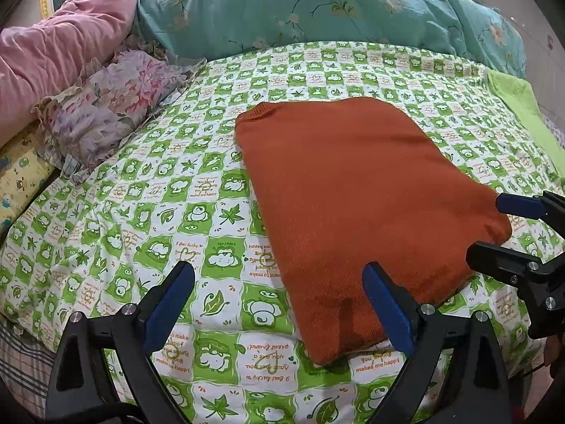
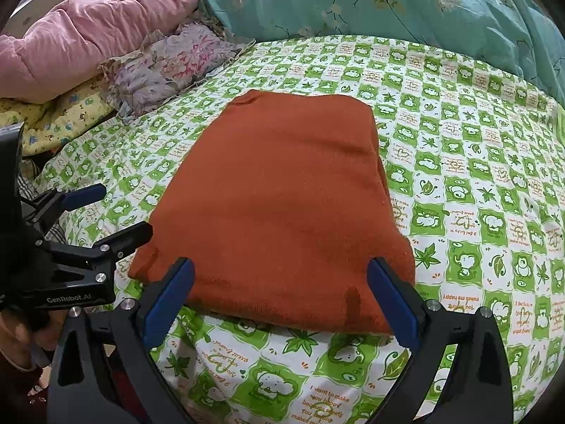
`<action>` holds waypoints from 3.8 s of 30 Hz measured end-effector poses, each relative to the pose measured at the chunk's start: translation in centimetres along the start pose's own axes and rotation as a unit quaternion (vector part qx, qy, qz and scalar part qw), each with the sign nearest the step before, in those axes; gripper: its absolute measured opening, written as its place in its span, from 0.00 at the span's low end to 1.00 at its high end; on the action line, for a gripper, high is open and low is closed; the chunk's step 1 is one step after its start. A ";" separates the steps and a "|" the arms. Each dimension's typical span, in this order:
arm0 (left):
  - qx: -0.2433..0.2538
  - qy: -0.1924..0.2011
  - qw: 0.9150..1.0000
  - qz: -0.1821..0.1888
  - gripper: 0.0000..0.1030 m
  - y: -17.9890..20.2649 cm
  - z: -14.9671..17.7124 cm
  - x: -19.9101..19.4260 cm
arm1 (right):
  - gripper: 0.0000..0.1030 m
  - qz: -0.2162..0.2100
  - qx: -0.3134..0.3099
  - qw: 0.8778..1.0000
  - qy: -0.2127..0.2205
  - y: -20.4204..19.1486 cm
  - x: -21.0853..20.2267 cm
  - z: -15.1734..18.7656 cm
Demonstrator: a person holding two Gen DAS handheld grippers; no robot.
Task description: Fold small clothes
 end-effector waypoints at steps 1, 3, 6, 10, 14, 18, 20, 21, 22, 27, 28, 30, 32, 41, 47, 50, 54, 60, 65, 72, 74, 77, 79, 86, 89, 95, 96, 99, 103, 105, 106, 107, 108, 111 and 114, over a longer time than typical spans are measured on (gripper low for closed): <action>0.000 0.000 1.000 0.000 0.93 0.0 0.0 0.0 | 0.95 0.001 0.000 1.000 0.000 0.0 0.0 0.0; 0.000 0.001 1.000 -0.001 0.93 0.0 0.0 0.0 | 0.95 0.000 0.000 1.000 0.000 0.0 0.0 0.0; 0.000 0.001 1.000 0.001 0.93 0.0 -0.1 0.1 | 0.95 0.000 0.001 1.000 0.001 -0.1 0.0 0.0; 0.001 0.000 1.000 0.000 0.94 -0.1 -0.2 0.0 | 0.95 0.000 0.001 1.000 0.001 -0.1 0.1 0.0; 0.000 -0.001 1.000 0.001 0.94 0.0 -0.2 0.0 | 0.95 -0.001 0.000 1.000 0.001 0.0 0.0 -0.1; 0.002 -0.001 1.000 0.002 0.94 0.0 -0.3 0.1 | 0.95 -0.001 0.000 1.000 0.001 -0.2 0.0 -0.1; 0.002 -0.001 1.000 0.002 0.94 0.1 -0.3 0.1 | 0.95 0.000 0.001 1.000 0.001 -0.1 0.0 -0.1; 0.002 -0.001 1.000 0.002 0.94 0.0 -0.3 0.1 | 0.95 -0.001 0.002 1.000 0.001 -0.2 0.0 -0.1; 0.002 -0.001 1.000 0.002 0.94 0.0 -0.3 0.1 | 0.95 0.000 0.002 1.000 0.001 -0.1 0.0 -0.1; 0.004 0.000 1.000 0.002 0.94 0.1 -0.4 0.2 | 0.95 0.000 0.001 1.000 0.001 0.0 0.0 -0.1; 0.003 0.000 1.000 0.002 0.94 0.1 -0.4 0.1 | 0.95 0.000 0.002 1.000 0.001 -0.1 0.0 -0.2; 0.003 0.000 1.000 0.002 0.94 0.1 -0.4 0.1 | 0.95 -0.001 0.002 1.000 0.002 -0.3 -0.1 -0.3; 0.004 0.000 1.000 0.002 0.94 0.1 -0.4 0.1 | 0.95 0.000 0.001 1.000 0.003 -0.2 0.0 -0.3; 0.005 0.000 1.000 0.001 0.94 0.1 -0.5 0.1 | 0.95 0.001 0.001 1.000 0.003 -0.3 -0.2 -0.5; 0.006 0.001 1.000 0.003 0.94 0.0 -0.7 0.1 | 0.95 0.000 0.001 1.000 0.003 -0.3 -0.3 -0.5; 0.006 0.001 1.000 0.004 0.94 -0.1 -0.7 0.0 | 0.95 0.001 0.001 1.000 0.004 -0.4 -0.3 -0.6; 0.005 0.001 1.000 0.005 0.94 0.0 -0.7 -0.1 | 0.95 0.002 0.002 1.000 0.004 -0.4 -0.3 -0.5; 0.006 0.003 1.000 0.006 0.94 0.1 -0.8 -0.1 | 0.95 0.001 0.002 1.000 0.004 -0.4 -0.4 -0.6; 0.006 0.003 1.000 0.006 0.94 0.1 -0.8 0.0 | 0.95 0.000 0.003 1.000 0.004 -0.4 -0.3 -0.6; 0.005 0.001 1.000 0.007 0.94 0.1 -0.9 0.1 | 0.95 -0.001 0.004 1.000 0.005 -0.5 -0.4 -0.8; 0.006 0.001 1.000 0.007 0.94 0.0 -0.9 0.2 | 0.95 -0.001 0.006 1.000 0.006 -0.4 -0.5 -1.0; 0.006 -0.002 1.000 0.008 0.94 0.0 -0.9 0.5 | 0.95 -0.001 0.006 1.000 0.006 -0.3 -0.5 -1.0; 0.006 -0.003 1.000 0.007 0.94 0.0 -0.9 0.6 | 0.95 -0.002 0.006 1.000 0.006 -0.2 -0.5 -0.9; 0.006 -0.003 1.000 0.008 0.94 -0.1 -0.9 0.7 | 0.95 -0.002 0.006 1.000 0.006 -0.3 -0.5 -1.0; 0.006 -0.003 1.000 0.007 0.94 -0.1 -0.9 0.7 | 0.95 -0.002 0.006 1.000 0.006 -0.2 -0.5 -0.9; 0.006 0.005 1.000 0.005 0.94 -0.1 -1.3 0.7 | 0.95 -0.002 0.007 1.000 0.007 -0.1 -0.4 -1.1; 0.007 0.006 1.000 0.006 0.94 0.0 -1.4 0.6 | 0.95 -0.002 0.008 1.000 0.008 0.0 -0.4 -1.1; 0.008 0.009 1.000 0.007 0.94 0.1 -1.7 0.6 | 0.95 -0.001 0.012 1.000 0.008 0.1 -0.3 -1.4; 0.009 0.006 1.000 0.007 0.94 0.3 -1.9 0.8 | 0.95 -0.002 0.011 1.000 0.009 0.2 -0.3 -1.3; 0.006 0.006 1.000 0.009 0.94 0.1 -2.1 0.9 | 0.95 -0.002 0.012 1.000 0.009 0.1 -0.2 -1.5; 0.004 0.005 1.000 0.009 0.94 0.1 -2.2 1.0 | 0.95 -0.002 0.013 1.000 0.009 0.2 -0.3 -1.5; 0.003 0.005 1.000 0.009 0.94 0.0 -2.3 1.1 | 0.95 -0.002 0.014 1.000 0.009 0.3 -0.2 -1.6; -0.001 0.004 1.000 0.009 0.94 -0.2 -2.5 1.2 | 0.95 -0.002 0.014 1.000 0.009 0.2 0.0 -1.7; -0.008 0.002 1.000 0.009 0.94 -0.6 -2.8 1.4 | 0.95 -0.003 0.015 1.000 0.007 0.4 0.3 -2.3; -0.014 0.001 1.000 0.007 0.94 -1.0 -3.1 1.7 | 0.95 -0.004 0.014 1.000 0.006 0.7 0.8 -2.7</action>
Point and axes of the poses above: each gripper's, at about its wrist camera, not at the fingertips, and x roughly the way its jaws point, y to its right, z to its underside, the point moved 8 cm from there along x, roughly the way its jaws point
